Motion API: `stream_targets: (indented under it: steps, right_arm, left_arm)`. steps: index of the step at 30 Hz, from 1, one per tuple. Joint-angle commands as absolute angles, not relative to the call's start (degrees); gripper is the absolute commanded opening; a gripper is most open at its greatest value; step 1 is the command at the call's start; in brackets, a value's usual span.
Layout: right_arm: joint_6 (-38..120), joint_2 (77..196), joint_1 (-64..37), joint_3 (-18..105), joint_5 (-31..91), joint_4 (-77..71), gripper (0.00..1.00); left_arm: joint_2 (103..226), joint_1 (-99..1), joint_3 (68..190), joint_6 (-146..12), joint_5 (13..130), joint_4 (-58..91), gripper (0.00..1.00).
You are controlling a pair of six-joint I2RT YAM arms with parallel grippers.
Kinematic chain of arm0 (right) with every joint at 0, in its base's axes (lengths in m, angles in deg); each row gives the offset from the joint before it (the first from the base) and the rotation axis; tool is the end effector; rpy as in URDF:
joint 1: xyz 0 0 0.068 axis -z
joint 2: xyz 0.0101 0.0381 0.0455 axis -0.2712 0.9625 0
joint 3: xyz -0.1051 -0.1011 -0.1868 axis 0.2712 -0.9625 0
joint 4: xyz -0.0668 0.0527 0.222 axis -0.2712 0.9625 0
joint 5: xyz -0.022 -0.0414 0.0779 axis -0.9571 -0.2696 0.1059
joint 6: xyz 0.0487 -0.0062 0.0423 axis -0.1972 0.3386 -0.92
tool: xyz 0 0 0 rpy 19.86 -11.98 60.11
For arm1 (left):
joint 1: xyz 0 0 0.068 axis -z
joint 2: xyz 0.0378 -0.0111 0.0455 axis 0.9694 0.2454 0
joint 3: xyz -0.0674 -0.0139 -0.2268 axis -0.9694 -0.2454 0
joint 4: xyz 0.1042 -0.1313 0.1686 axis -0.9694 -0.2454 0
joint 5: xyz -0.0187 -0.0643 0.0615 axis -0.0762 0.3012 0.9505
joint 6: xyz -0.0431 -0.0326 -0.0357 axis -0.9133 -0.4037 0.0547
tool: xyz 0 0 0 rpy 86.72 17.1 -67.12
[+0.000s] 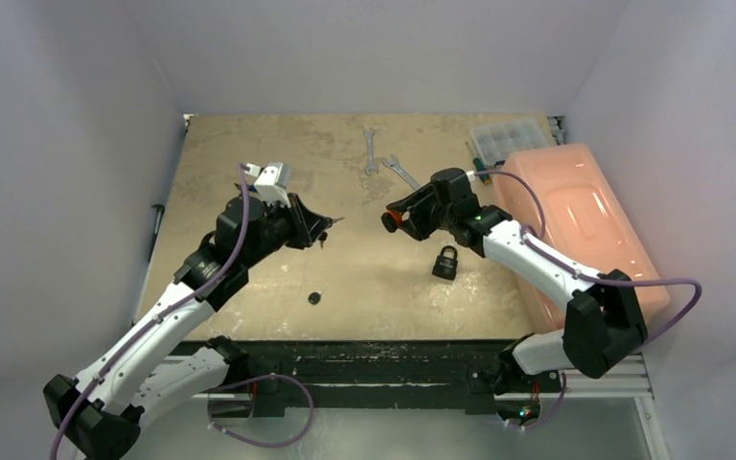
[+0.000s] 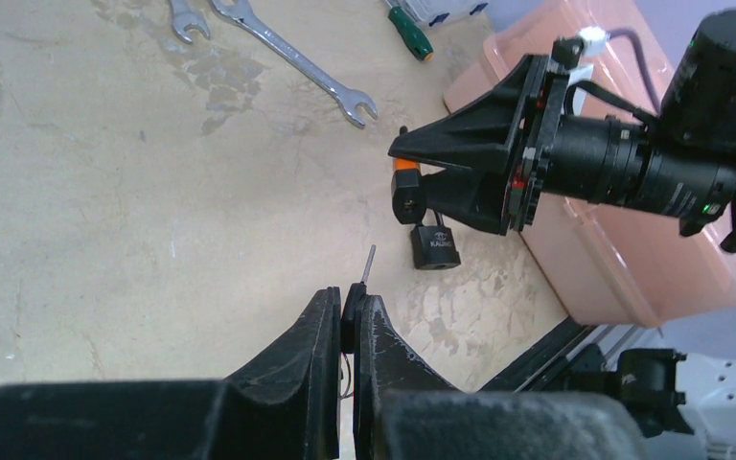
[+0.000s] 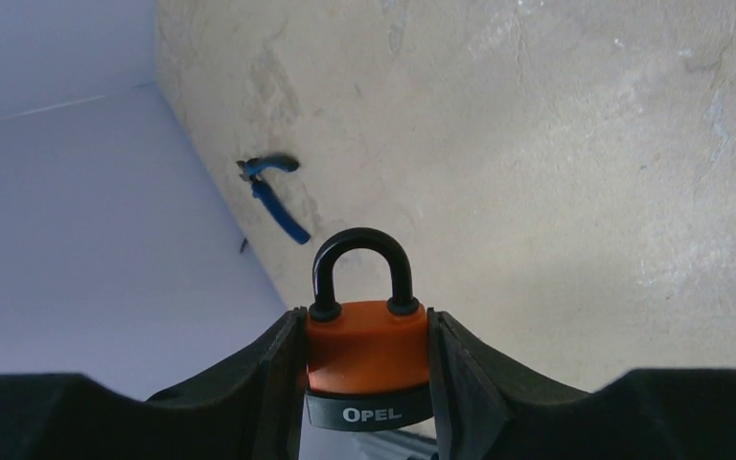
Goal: Unlock with the key
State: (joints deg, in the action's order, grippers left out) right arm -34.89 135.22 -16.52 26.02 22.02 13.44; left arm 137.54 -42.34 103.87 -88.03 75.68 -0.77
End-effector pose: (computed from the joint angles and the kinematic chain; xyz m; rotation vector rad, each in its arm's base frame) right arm 0.2564 0.1617 0.2329 1.0542 2.2381 0.9973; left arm 0.1726 -0.1184 0.3035 0.0611 1.9468 -0.8585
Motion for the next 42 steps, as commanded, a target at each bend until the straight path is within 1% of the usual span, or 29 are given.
stream_targets:
  steps: [1,6,11,15,20,30,35,42]
  right_arm:
    - [-41.7,133.2,-14.4,23.7,30.7,4.3,0.0]
    - [-44.2,133.7,-14.1,22.2,36.1,1.2,0.0]
    - [-46.3,134.5,-14.1,22.2,37.4,1.4,0.0]
    - [-48.5,134.8,-14.1,23.0,36.7,4.9,0.0]
    - [-52.7,133.2,-14.2,23.7,32.7,10.3,0.0]
    - [-57.5,129.7,-14.2,22.3,29.5,11.3,0.0]
    - [-57.9,130.4,-14.2,22.8,29.9,12.0,0.0]
    - [-57.6,131.2,-14.2,23.9,30.2,12.8,0.0]
  left_arm:
    - [140.0,-42.3,106.9,-95.1,77.6,0.6,0.0]
    - [141.0,-42.2,105.1,-98.5,77.7,4.4,0.0]
    - [141.5,-42.1,103.8,-98.7,77.2,7.2,0.0]
    - [142.6,-42.1,103.6,-97.8,76.5,8.8,0.0]
    - [143.6,-41.8,101.6,-99.7,76.1,12.3,0.0]
    - [144.6,-39.1,98.4,-101.7,76.3,19.0,0.0]
    - [146.8,-35.8,98.0,-102.2,78.7,21.7,0.0]
    - [149.2,-34.2,98.3,-102.1,79.7,23.7,0.0]
